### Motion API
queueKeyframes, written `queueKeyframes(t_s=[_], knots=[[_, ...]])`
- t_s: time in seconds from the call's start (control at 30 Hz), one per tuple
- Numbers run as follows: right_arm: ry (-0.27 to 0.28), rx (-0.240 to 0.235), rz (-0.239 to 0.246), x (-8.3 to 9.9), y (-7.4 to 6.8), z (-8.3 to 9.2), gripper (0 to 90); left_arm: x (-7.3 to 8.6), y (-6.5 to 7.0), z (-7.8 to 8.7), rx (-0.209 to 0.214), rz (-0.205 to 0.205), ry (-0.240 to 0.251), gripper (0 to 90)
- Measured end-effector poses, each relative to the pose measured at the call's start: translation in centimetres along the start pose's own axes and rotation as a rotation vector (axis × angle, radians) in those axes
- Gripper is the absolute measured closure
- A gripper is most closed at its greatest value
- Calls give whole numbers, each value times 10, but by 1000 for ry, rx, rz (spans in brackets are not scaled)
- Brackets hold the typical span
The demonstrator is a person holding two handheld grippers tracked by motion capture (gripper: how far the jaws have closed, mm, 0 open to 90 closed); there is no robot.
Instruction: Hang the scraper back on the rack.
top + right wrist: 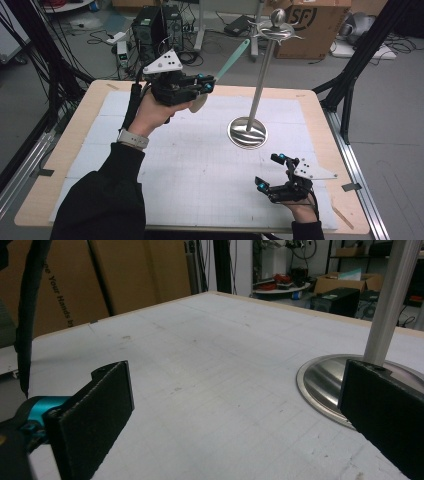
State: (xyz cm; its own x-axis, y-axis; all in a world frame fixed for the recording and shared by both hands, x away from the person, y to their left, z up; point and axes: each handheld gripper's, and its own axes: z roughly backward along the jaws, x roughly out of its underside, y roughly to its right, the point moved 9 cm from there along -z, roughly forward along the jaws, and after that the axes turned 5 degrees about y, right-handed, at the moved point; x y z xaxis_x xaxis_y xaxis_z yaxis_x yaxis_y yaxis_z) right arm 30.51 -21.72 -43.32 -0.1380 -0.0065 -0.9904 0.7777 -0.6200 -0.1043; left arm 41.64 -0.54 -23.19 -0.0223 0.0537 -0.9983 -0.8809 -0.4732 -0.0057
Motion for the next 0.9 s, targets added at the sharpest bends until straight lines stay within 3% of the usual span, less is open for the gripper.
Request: queueKeyframes(t_s=[0.37,0.9], knots=[[6,2,-2,-1,1,2,2,-3,-5,-10,-9,16,14,806],[11,5,0,-2,1,3,2,-1,-8,-17,-14,8,16,805]])
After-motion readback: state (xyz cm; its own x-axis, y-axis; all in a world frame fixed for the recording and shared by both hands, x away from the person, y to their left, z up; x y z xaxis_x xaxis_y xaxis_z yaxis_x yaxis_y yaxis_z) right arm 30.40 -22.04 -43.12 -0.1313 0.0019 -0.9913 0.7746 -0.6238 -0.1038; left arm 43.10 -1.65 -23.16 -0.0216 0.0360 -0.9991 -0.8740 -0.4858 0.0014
